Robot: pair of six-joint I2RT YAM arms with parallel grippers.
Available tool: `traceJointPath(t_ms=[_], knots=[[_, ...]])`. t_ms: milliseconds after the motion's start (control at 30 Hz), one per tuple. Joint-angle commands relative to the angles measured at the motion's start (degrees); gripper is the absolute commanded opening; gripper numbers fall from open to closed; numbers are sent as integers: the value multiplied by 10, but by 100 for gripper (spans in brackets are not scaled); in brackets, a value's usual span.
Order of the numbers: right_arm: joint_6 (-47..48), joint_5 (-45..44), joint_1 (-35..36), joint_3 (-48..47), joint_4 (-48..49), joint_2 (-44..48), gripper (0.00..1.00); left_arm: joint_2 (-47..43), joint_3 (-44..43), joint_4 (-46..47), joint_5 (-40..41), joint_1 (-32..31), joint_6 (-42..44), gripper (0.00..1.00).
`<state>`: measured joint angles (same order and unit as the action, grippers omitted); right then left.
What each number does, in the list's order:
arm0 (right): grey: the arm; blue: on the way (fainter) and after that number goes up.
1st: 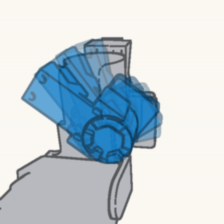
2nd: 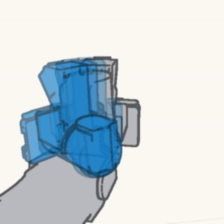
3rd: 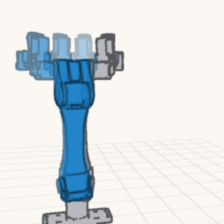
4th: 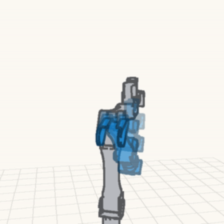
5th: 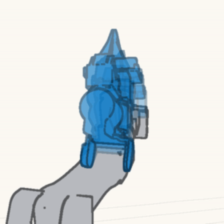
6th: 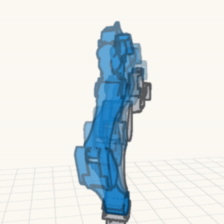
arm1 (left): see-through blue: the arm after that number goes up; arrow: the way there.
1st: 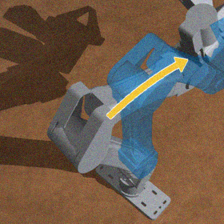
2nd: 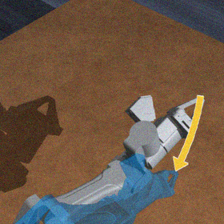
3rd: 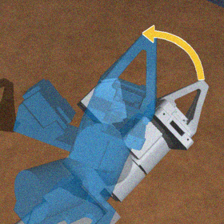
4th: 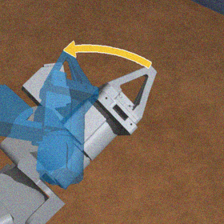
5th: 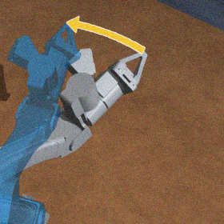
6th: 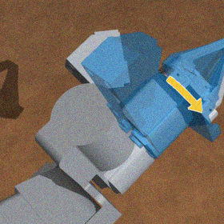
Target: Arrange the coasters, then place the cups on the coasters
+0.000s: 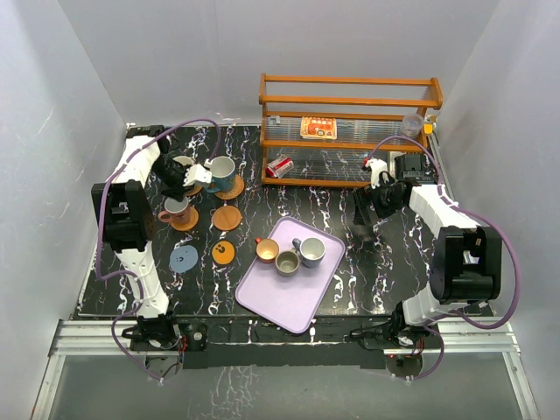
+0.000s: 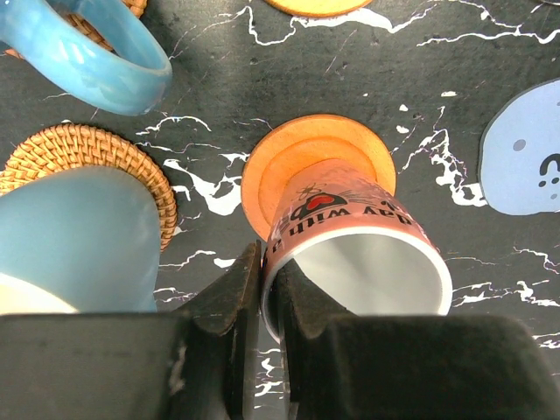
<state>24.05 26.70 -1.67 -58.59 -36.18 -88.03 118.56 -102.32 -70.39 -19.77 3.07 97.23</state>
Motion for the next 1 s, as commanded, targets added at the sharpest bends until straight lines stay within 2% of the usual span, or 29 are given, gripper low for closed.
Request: traceJointPath(t_ms=[0,467,967], knots=[[1,4,-3,-11,8,4,98,-18,12,-12,-3,3,1,2],[1,8,-3,-11,7,4,98,-57,27,8,-3,3,-28,20],[2,15,-3,-13,5,13,98,-156,24,49,-29,2,-48,48]])
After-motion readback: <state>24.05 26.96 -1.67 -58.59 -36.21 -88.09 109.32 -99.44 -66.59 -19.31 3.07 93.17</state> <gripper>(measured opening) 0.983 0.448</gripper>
